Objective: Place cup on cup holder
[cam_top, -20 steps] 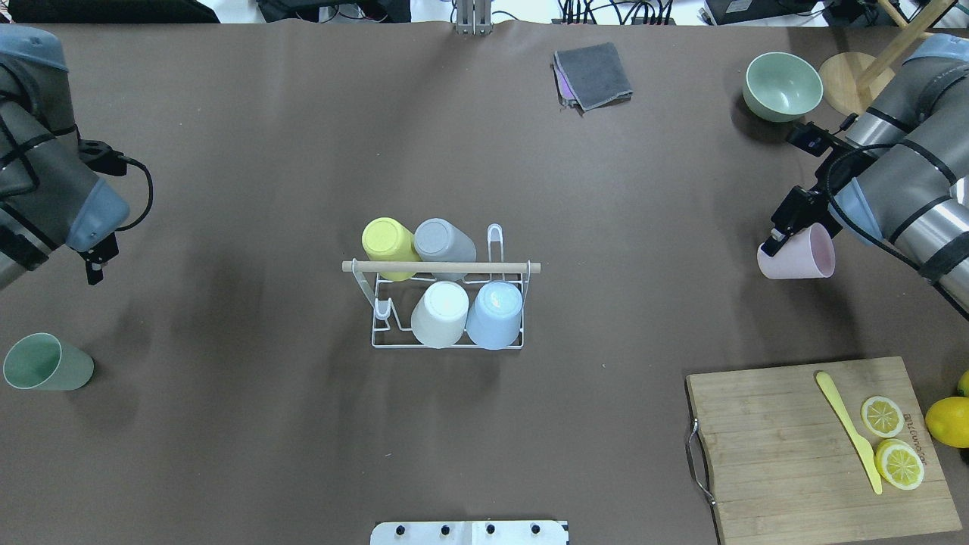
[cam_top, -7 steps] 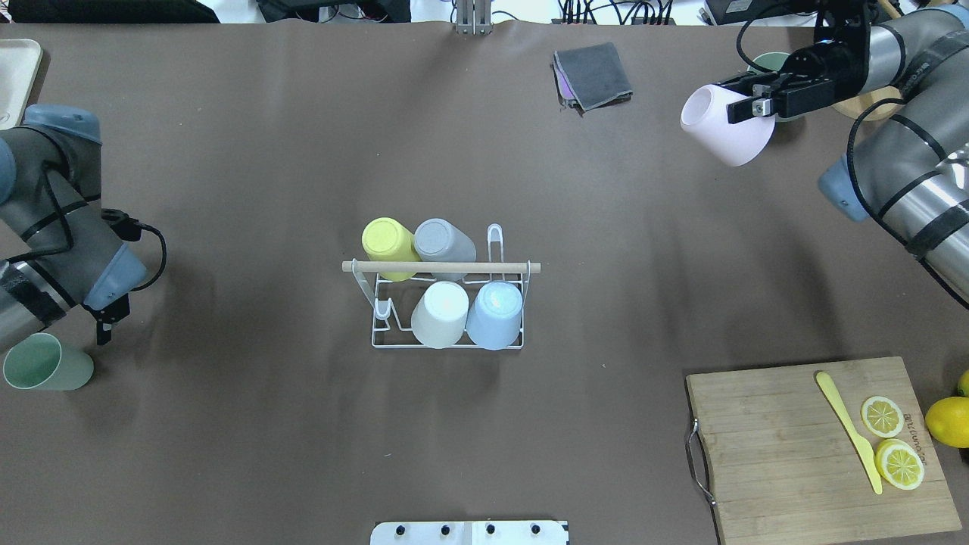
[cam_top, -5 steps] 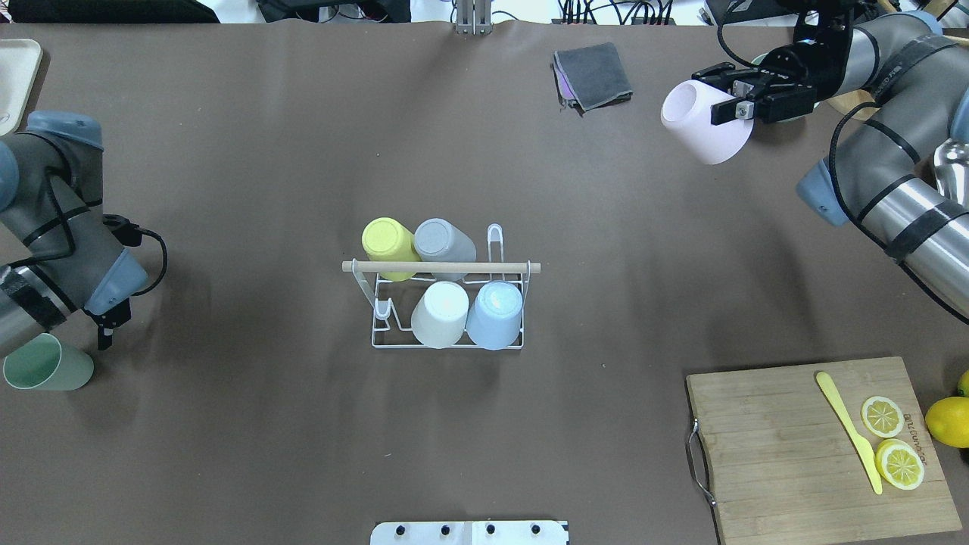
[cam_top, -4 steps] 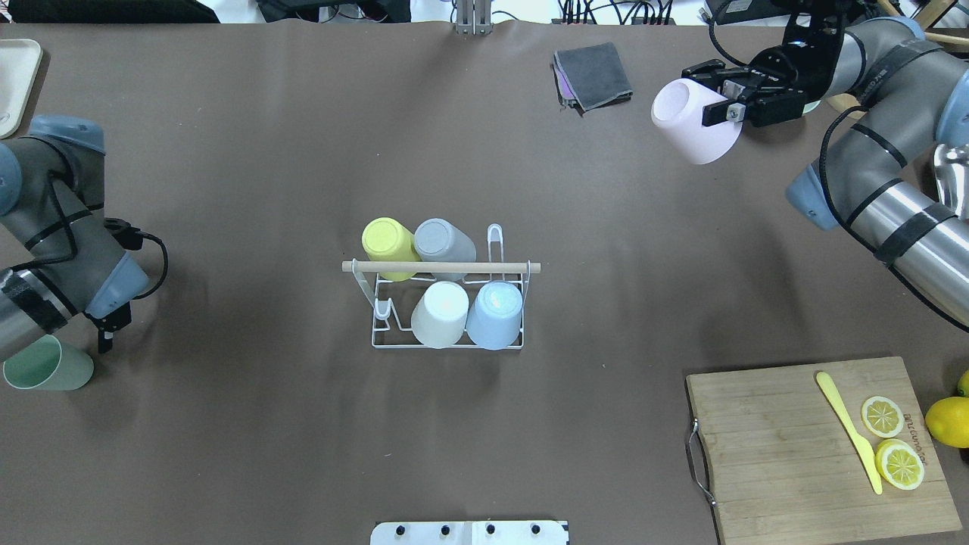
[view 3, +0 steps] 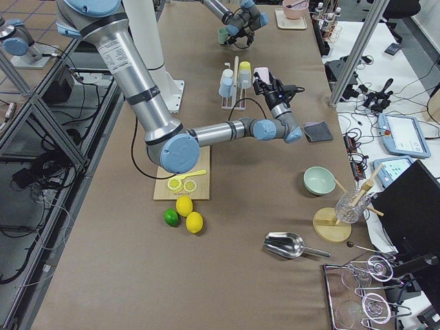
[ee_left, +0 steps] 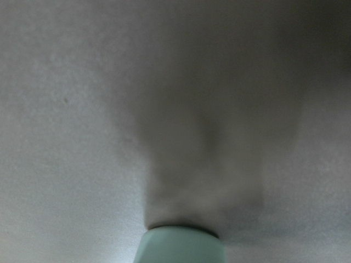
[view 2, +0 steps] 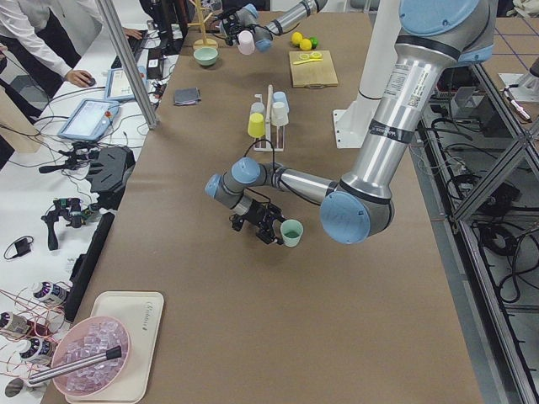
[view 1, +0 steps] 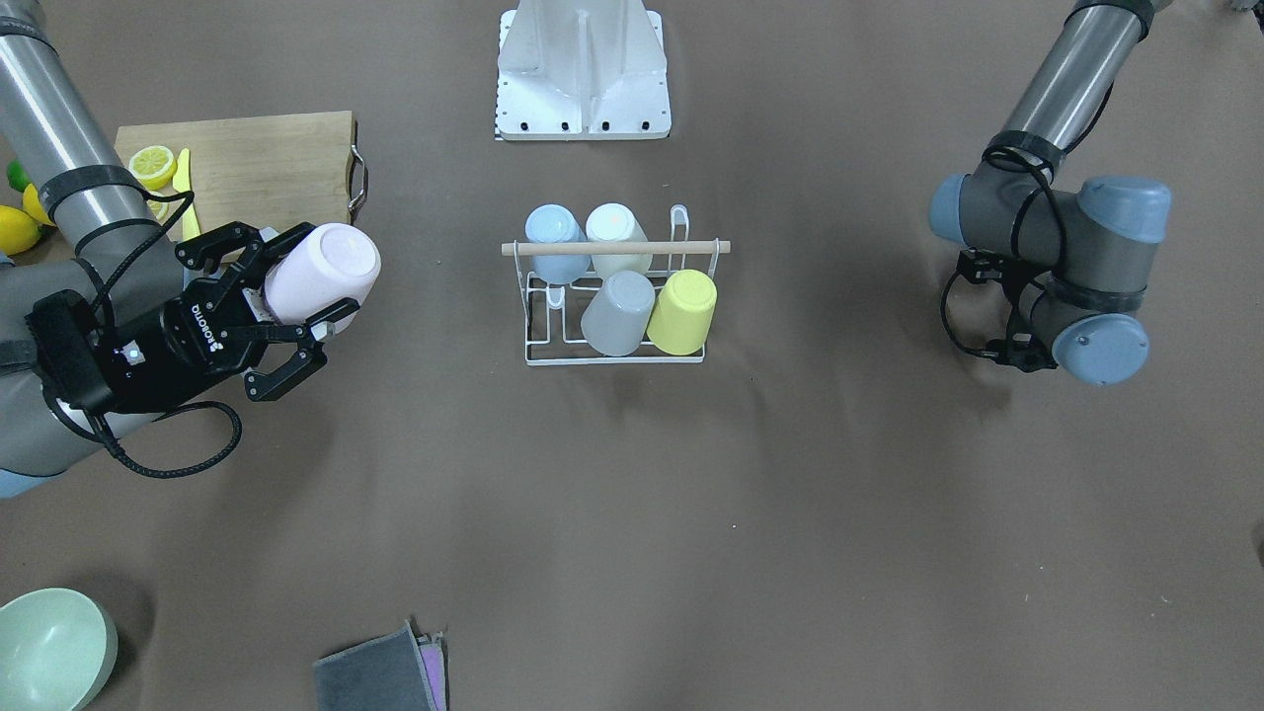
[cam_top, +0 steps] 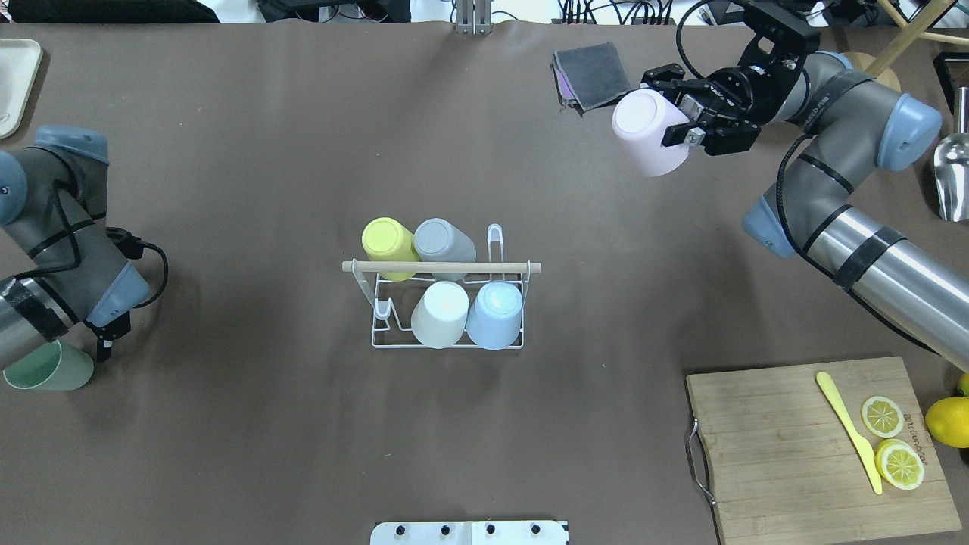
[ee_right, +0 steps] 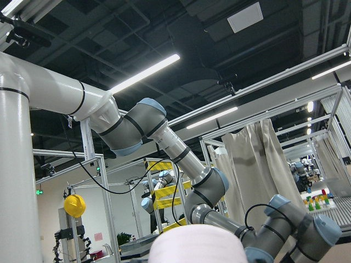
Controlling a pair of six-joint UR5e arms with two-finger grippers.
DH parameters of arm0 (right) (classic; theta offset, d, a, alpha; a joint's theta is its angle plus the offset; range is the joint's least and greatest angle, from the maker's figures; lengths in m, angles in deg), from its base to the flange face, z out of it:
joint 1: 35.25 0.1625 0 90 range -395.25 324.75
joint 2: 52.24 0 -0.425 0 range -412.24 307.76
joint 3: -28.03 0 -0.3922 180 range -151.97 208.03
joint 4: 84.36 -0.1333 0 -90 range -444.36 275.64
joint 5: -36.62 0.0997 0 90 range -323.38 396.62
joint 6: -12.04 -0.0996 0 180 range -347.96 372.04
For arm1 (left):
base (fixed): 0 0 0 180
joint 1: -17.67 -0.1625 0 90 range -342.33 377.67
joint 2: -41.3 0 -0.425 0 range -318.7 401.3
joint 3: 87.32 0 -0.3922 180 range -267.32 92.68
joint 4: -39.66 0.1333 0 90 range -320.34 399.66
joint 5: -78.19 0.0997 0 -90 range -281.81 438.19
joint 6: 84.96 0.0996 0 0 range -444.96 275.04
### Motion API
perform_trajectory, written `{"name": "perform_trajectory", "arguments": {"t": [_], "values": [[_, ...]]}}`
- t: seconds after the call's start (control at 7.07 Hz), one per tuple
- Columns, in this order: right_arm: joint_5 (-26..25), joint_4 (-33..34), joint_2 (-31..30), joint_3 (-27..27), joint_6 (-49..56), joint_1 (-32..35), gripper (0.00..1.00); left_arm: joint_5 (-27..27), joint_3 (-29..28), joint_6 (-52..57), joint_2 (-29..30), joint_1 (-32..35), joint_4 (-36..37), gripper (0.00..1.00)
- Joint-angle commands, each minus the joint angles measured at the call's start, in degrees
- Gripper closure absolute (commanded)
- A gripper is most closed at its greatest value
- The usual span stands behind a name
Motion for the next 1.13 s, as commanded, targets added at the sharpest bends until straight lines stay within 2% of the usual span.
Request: {"name": "perform_trajectory", "arguments": {"t": [0.0,0.42,0.71,0.99], "values": [[2.89,-1.58,2.7,-2.96,8.36,-4.64,0.92,0.13,0.96,0.16,-0.91,-0.05,0.45,0.02],[2.37,-1.5,7.37,-6.48,14.8,-8.79,0.93,0.04,0.96,0.16,-0.99,-0.05,1.33,0.03],[2.1,-1.32,8.78,-8.24,17.7,-9.58,0.93,-0.14,1.49,-0.02,-2.31,-0.05,1.33,0.2],[1.22,-1.41,10.36,-10.61,19.29,-10.02,0.93,-1.1,1.49,-1.15,-2.58,-0.05,1.33,0.42]]}}
